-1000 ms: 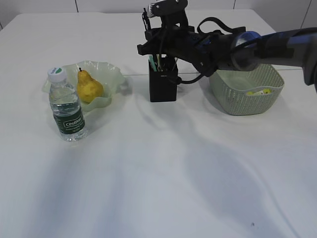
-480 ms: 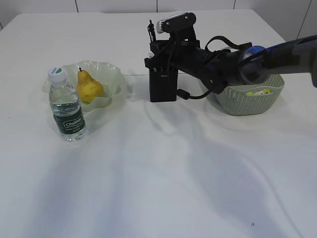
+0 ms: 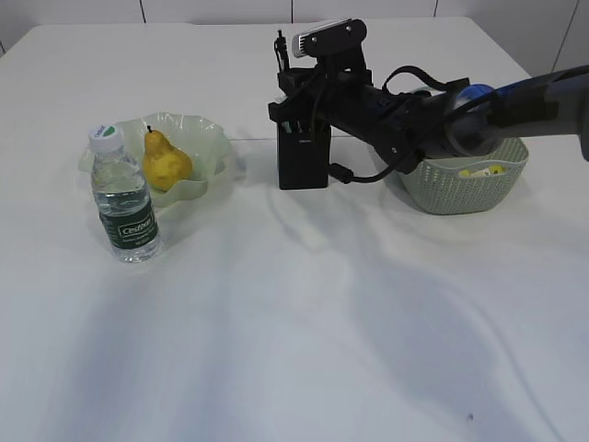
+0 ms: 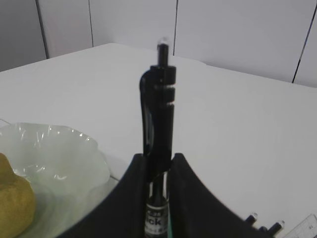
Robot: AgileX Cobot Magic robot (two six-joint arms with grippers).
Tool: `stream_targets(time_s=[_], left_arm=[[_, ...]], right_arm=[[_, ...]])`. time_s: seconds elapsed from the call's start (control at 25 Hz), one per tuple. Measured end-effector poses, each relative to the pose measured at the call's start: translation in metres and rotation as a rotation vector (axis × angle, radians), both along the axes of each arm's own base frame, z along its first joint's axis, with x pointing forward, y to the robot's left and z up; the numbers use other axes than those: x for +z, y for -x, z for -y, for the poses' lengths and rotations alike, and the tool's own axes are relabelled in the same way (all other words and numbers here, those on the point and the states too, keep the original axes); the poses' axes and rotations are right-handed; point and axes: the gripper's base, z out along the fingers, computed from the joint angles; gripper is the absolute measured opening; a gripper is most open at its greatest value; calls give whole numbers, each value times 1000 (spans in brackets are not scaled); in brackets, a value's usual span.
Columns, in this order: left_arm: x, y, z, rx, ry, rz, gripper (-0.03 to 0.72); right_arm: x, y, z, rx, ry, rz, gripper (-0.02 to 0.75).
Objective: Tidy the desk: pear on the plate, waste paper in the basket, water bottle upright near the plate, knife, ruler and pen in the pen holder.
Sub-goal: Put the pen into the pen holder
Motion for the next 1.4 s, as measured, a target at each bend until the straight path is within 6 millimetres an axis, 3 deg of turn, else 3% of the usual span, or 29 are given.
stream_targets(time_s=[0.76, 1.16, 1.4], left_arm=[[0, 0, 0, 0, 0, 0, 466], [0, 0, 0, 0, 0, 0, 466], [0, 0, 0, 0, 0, 0, 466]], right_arm=[[0, 0, 0, 1, -2, 3, 105], [0, 0, 0, 1, -2, 3, 232], [3, 0, 0, 1, -3, 7, 247]])
